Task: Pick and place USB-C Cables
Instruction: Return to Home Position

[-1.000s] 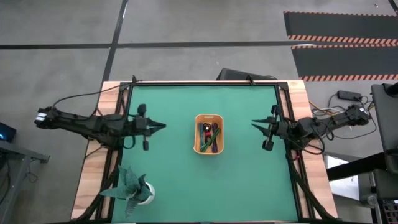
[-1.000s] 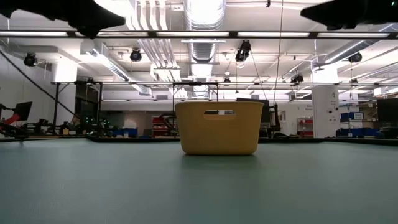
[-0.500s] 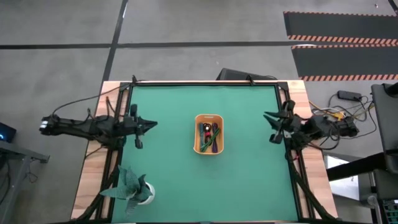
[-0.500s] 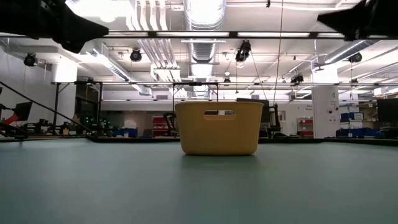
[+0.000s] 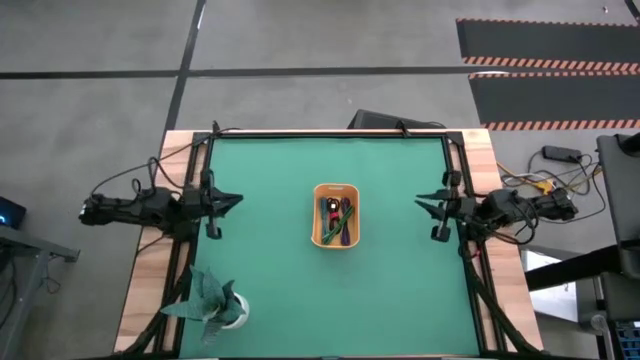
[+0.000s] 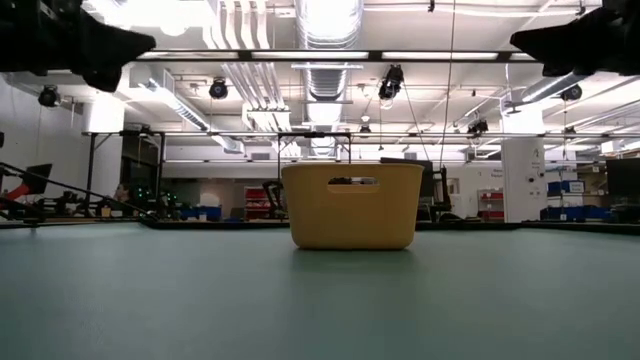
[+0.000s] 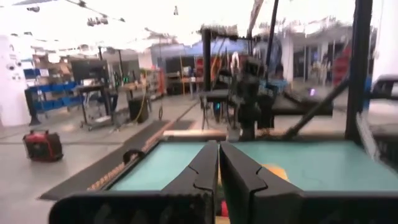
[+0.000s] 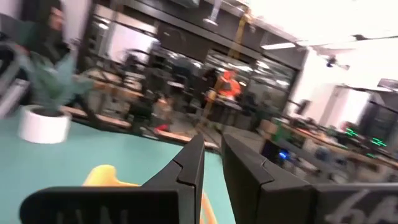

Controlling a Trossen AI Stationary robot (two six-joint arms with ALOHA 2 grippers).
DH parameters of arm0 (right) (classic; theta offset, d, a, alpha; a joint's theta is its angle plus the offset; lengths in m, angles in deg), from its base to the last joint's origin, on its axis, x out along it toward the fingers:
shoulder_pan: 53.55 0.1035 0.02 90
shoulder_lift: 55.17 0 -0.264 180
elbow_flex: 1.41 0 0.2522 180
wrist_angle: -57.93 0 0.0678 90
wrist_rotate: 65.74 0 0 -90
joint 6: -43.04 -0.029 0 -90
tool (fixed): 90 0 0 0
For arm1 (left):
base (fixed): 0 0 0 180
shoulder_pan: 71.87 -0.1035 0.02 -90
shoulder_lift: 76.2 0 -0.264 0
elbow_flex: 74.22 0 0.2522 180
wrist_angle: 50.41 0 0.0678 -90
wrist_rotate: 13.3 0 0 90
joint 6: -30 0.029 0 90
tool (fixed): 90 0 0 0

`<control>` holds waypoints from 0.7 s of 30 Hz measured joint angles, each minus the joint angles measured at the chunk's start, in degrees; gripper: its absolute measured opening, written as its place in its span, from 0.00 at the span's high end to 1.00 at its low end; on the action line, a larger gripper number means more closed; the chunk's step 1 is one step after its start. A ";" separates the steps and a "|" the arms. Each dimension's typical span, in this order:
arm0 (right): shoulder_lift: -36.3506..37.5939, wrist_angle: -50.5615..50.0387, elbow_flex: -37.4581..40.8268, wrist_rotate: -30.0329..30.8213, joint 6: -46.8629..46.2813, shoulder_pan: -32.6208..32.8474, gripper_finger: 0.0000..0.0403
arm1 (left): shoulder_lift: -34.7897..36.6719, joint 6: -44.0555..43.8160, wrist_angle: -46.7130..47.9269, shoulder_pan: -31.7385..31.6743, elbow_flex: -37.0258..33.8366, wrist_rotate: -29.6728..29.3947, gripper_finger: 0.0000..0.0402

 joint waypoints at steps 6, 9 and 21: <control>-0.01 5.61 4.42 -5.94 -1.90 0.00 0.88 | -1.55 -0.51 -4.59 0.01 -3.98 0.61 1.00; -0.17 5.37 4.51 -7.65 -2.96 0.00 0.88 | -0.84 -0.22 -8.64 0.00 -6.60 0.61 1.00; -1.20 6.25 4.51 -10.80 -6.32 0.00 0.88 | -2.26 -4.96 -5.07 0.00 -7.99 -2.10 1.00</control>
